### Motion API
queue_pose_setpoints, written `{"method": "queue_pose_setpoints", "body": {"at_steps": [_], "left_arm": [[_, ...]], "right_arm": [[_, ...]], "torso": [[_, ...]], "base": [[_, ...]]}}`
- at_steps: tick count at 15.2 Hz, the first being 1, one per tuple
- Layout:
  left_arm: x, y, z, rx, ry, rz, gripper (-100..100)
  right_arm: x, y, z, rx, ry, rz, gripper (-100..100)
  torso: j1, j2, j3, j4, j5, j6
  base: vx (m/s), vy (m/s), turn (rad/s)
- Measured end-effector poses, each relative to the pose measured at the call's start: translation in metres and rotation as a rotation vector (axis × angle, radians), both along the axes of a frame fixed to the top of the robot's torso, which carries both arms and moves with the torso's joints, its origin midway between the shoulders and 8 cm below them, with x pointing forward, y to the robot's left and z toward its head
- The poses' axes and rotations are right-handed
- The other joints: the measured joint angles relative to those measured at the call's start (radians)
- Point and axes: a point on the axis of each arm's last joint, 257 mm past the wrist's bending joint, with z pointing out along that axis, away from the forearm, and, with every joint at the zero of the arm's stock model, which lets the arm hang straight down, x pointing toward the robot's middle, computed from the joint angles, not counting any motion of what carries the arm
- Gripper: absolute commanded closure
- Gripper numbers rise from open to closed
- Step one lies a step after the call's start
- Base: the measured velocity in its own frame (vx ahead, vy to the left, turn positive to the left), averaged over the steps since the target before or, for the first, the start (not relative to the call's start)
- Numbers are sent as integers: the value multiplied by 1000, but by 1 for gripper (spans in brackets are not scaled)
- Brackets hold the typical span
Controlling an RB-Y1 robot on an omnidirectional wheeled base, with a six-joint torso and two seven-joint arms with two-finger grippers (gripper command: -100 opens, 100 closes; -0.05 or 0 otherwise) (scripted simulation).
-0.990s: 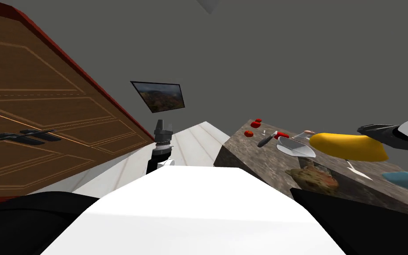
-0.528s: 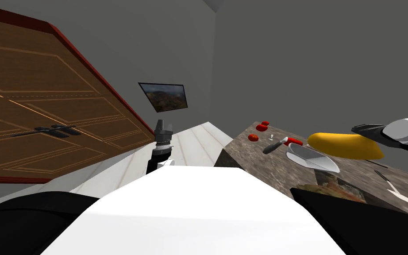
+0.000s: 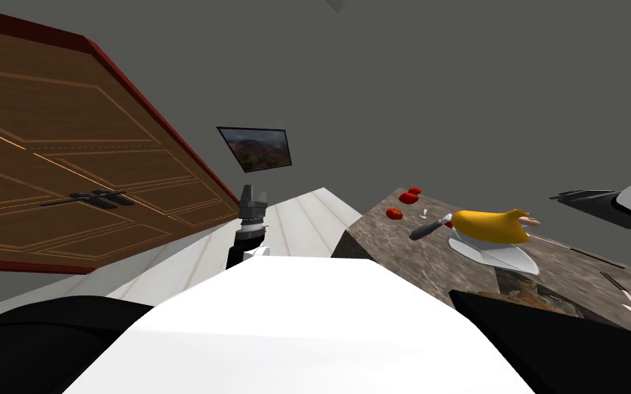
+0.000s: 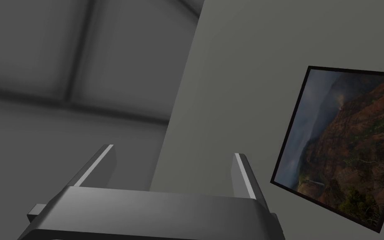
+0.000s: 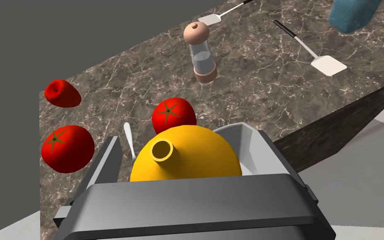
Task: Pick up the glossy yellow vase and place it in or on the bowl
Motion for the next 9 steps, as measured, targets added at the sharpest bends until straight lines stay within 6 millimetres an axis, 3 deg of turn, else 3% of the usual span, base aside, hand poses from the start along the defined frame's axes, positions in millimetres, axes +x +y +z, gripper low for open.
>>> {"method": "queue_pose_setpoints", "body": {"at_steps": [4,9], "left_arm": [[0,0,0,0,0,0,0],[0,0,0,0,0,0,0]], "right_arm": [[-9,0,12,4,12,-13,-100],[-10,0,12,8,12,-15,-100]], "torso": [[0,0,0,0,0,0],[1,-1,-1,0,0,0]], "base": [[-16,-18,53],[0,0,0]]}}
